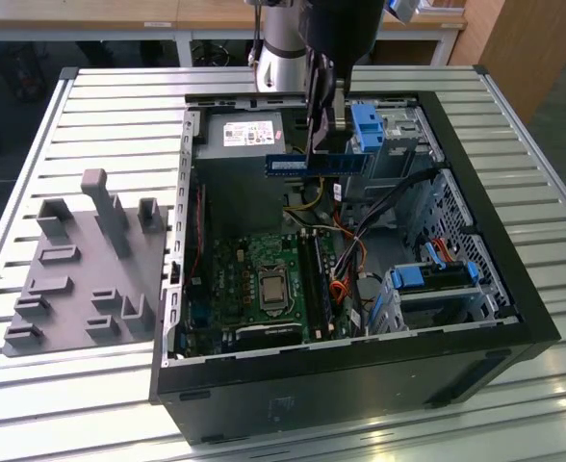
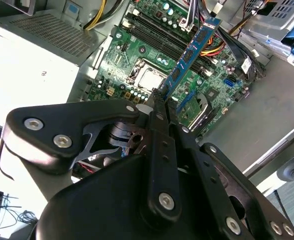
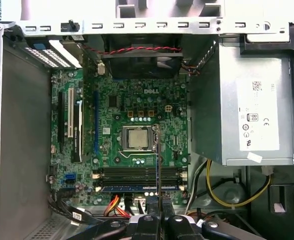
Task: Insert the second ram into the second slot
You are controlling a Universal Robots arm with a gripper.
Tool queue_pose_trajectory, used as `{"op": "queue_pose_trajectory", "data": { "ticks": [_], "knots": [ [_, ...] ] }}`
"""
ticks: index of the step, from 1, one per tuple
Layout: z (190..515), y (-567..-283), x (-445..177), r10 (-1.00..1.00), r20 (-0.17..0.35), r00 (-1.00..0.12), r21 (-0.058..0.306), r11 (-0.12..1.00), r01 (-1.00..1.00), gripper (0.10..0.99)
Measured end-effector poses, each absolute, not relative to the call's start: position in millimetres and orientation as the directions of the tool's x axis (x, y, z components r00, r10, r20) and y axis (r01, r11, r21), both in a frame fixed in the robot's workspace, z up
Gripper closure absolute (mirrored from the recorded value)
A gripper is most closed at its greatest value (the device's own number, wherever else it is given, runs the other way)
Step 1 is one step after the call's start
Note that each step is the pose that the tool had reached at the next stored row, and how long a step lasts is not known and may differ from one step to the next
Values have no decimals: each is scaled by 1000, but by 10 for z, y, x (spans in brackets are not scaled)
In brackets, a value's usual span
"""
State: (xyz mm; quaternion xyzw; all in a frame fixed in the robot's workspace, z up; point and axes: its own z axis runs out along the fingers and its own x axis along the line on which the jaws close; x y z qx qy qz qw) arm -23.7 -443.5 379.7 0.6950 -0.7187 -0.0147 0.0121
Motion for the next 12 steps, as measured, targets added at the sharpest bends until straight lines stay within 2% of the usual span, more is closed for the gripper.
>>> {"op": "queue_pose_trajectory", "data": {
  "ticks": [12],
  "knots": [
    [3796, -4435, -237, -997, 0, -79, 38, 79, -996, 949]
  ]
}}
